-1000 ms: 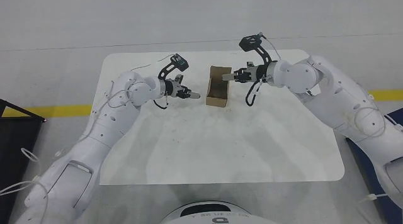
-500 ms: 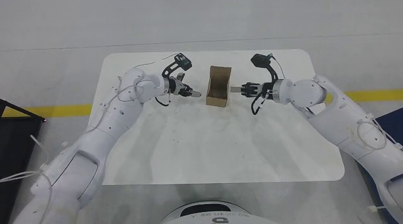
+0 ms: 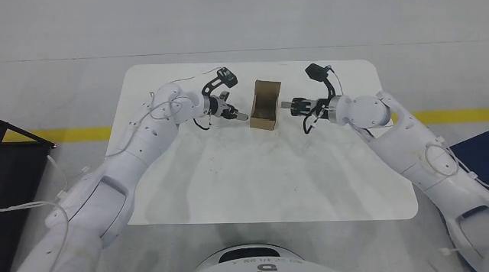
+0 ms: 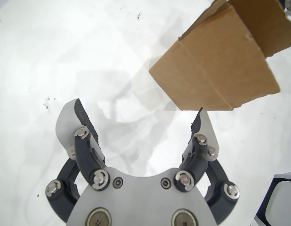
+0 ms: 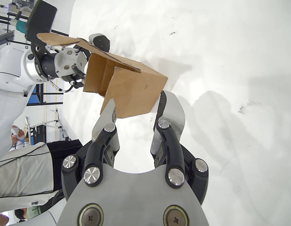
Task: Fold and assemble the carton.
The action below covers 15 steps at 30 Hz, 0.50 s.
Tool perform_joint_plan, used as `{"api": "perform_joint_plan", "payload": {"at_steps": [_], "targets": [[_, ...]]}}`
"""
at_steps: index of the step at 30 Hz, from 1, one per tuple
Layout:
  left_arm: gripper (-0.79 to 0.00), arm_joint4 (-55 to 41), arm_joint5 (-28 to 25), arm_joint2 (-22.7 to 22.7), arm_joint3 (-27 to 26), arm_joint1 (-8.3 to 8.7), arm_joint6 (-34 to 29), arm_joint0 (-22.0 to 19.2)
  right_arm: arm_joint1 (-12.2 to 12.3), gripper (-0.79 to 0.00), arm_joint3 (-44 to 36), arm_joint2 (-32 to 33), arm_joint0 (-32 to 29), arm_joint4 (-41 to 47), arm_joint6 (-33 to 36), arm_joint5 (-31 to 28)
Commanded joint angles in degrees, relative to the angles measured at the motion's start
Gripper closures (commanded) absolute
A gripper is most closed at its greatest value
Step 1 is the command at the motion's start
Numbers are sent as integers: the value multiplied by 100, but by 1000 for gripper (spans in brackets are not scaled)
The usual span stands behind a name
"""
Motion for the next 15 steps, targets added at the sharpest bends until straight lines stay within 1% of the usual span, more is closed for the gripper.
{"api": "perform_joint_plan", "payload": {"at_steps": [1, 9, 12, 14, 15], "targets": [[-785, -3, -10, 16, 31, -15, 2, 6, -65, -372, 82, -56, 67, 9, 41, -48], [-785, -40, -60, 36, 131, -60, -3, -1, -396, -372, 567, -363, 425, -29, 284, -186], [-785, -46, -90, 40, 172, -69, -7, 14, -505, -376, 721, -462, 559, -132, 392, -131], [-785, -54, -114, 45, 195, -76, -19, 29, -580, -394, 794, -543, 642, -203, 493, -73], [-785, -62, -136, 51, 203, -80, -37, 37, -618, -431, 836, -585, 686, -241, 561, -38]]}}
